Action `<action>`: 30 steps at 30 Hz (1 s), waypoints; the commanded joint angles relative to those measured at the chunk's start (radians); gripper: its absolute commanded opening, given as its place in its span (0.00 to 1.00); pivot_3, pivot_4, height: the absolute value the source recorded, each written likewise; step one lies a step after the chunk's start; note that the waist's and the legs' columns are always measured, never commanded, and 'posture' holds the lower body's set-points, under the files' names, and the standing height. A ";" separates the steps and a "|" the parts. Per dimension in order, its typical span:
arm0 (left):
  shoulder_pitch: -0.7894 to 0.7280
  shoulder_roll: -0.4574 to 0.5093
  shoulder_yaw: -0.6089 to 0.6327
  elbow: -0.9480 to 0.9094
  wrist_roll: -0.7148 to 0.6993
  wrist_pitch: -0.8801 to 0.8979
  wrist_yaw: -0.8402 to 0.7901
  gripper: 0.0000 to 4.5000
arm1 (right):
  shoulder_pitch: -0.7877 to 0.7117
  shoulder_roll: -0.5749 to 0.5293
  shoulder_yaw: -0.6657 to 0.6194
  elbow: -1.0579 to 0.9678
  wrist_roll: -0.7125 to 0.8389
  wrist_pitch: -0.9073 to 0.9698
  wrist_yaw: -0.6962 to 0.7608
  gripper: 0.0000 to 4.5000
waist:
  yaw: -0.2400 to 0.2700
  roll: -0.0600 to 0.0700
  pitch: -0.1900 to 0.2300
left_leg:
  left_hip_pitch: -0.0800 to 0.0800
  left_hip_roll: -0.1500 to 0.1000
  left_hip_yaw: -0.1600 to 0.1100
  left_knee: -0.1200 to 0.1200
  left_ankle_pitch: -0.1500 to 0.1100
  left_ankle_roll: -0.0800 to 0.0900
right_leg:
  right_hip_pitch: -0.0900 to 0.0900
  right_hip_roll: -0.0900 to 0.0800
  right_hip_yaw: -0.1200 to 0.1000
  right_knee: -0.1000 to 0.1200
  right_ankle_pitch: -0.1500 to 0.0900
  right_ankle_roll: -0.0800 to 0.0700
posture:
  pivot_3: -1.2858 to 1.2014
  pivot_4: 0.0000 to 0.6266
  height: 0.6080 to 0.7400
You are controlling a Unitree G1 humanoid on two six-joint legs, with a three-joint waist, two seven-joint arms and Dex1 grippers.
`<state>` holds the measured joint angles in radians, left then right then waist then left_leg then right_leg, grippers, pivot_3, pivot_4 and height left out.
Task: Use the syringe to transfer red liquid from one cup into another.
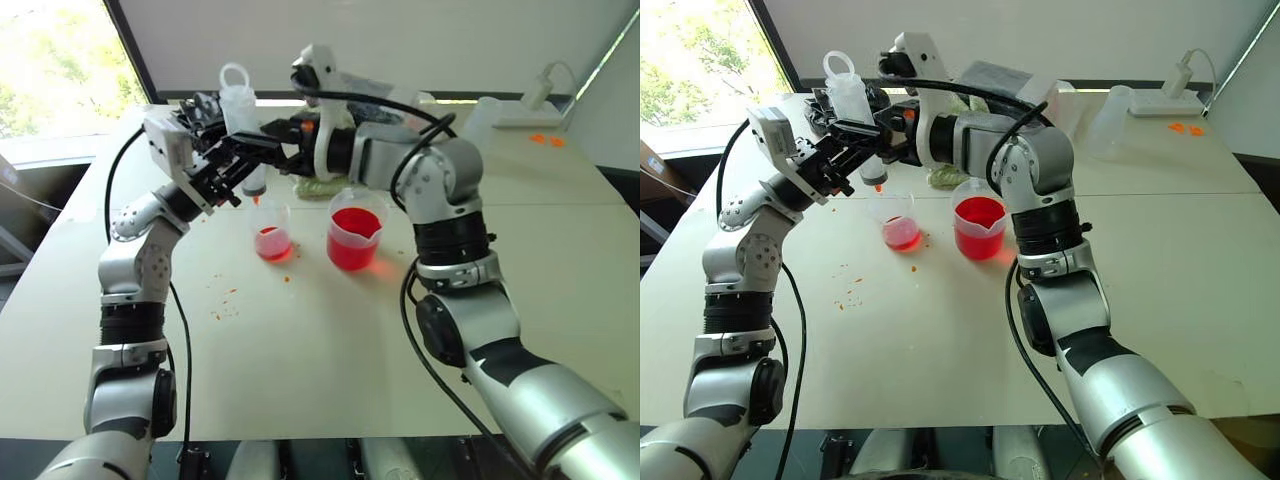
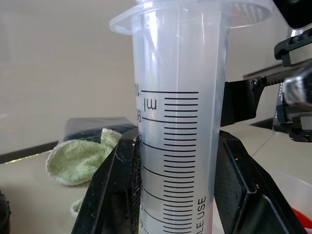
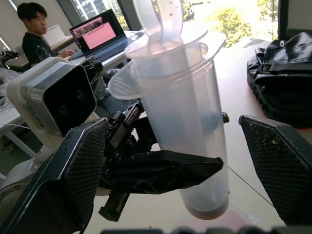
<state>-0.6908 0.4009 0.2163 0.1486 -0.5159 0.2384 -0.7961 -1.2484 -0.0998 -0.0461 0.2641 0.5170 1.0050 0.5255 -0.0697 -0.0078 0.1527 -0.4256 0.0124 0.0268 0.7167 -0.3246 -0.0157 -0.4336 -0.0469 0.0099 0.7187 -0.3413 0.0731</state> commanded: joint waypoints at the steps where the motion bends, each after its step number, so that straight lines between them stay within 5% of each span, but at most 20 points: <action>1: 0.000 0.009 0.026 -0.046 -0.031 0.010 0.019 0.32 | -0.042 -0.022 -0.039 -0.017 0.019 -0.006 -0.006 1.00 | -0.001 0.000 0.000 | 0.000 0.000 0.000 0.000 0.000 0.000 | 0.000 0.000 0.000 0.000 0.000 0.000 | 0.52 0.24 0.78; 15: -0.063 0.003 0.108 -0.035 -0.195 0.272 0.201 0.32 | 0.021 -0.112 -0.183 -0.102 0.072 0.082 -0.127 1.00 | 0.000 0.000 0.000 | 0.000 0.000 0.000 0.000 0.000 0.000 | 0.000 0.000 0.000 0.000 0.000 0.000 | 0.52 0.24 0.78; 23: -0.144 -0.057 0.246 -0.006 -0.430 0.584 0.480 0.32 | 0.074 -0.138 -0.233 -0.135 0.081 0.094 -0.192 1.00 | 0.000 0.000 0.000 | 0.000 0.000 0.000 0.000 0.000 0.000 | 0.000 0.000 0.000 0.000 0.000 0.000 | 0.52 0.24 0.78; 30: -0.164 0.044 0.378 0.047 -0.628 0.856 0.669 0.32 | 0.126 -0.137 -0.249 -0.174 0.094 0.117 -0.223 1.00 | -0.003 0.000 0.000 | 0.000 0.000 0.000 -0.001 0.000 0.000 | 0.000 0.000 0.000 0.000 0.000 0.000 | 0.52 0.24 0.78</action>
<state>-0.8291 0.4059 0.5356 0.1949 -1.0822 1.0422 -0.1679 -1.1172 -0.2279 -0.2806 0.1454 0.5872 1.1175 0.3081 -0.0725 -0.0078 0.1527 -0.4253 0.0127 0.0267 0.7161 -0.3244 -0.0159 -0.4338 -0.0467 0.0102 0.7189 -0.3413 0.0731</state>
